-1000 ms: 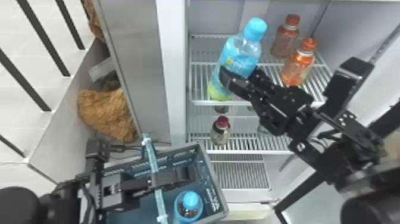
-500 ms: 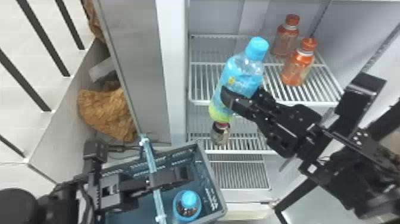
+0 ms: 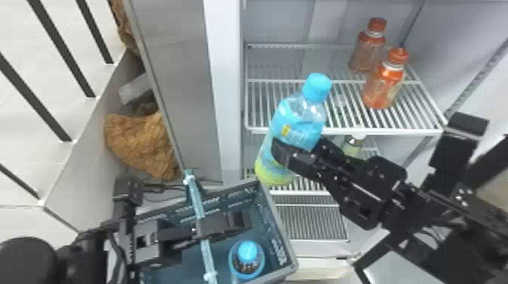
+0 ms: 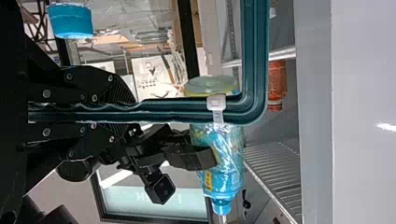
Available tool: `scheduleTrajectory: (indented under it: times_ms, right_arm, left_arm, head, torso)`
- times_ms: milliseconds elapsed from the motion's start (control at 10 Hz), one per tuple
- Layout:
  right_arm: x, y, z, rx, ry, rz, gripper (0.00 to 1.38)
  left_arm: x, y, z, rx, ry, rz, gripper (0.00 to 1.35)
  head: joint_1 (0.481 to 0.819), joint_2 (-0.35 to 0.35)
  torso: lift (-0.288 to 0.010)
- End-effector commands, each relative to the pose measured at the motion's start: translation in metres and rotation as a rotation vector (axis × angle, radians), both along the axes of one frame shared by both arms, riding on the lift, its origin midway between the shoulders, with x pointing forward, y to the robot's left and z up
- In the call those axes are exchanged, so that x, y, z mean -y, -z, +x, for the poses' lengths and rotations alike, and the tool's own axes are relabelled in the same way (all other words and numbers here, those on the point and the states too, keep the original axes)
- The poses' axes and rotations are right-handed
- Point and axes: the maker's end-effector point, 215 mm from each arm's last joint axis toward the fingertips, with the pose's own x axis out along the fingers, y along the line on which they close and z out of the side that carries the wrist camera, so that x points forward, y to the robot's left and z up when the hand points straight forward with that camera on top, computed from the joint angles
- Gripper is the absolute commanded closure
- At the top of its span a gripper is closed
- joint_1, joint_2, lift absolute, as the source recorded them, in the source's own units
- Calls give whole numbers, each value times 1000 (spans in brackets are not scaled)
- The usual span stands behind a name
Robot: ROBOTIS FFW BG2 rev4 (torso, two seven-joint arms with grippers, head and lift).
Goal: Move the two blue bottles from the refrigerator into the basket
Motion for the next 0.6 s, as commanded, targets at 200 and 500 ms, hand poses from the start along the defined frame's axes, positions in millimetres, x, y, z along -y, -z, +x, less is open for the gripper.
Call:
scheduleTrajectory:
  times_ms: [200,500]
  right_arm:
    - [-12,42,-21,-145,-48,41,1277]
    - [-18,91,-14,-230,-59,64,1277]
  left_arm:
    - [2,-2,1,5,5,-3,1202]
    - [11,-8,-1,15,30,-17,1202]
  head:
    - [695,-4]
    - [695,5]
  torso:
    - [-10]
    - [-10]
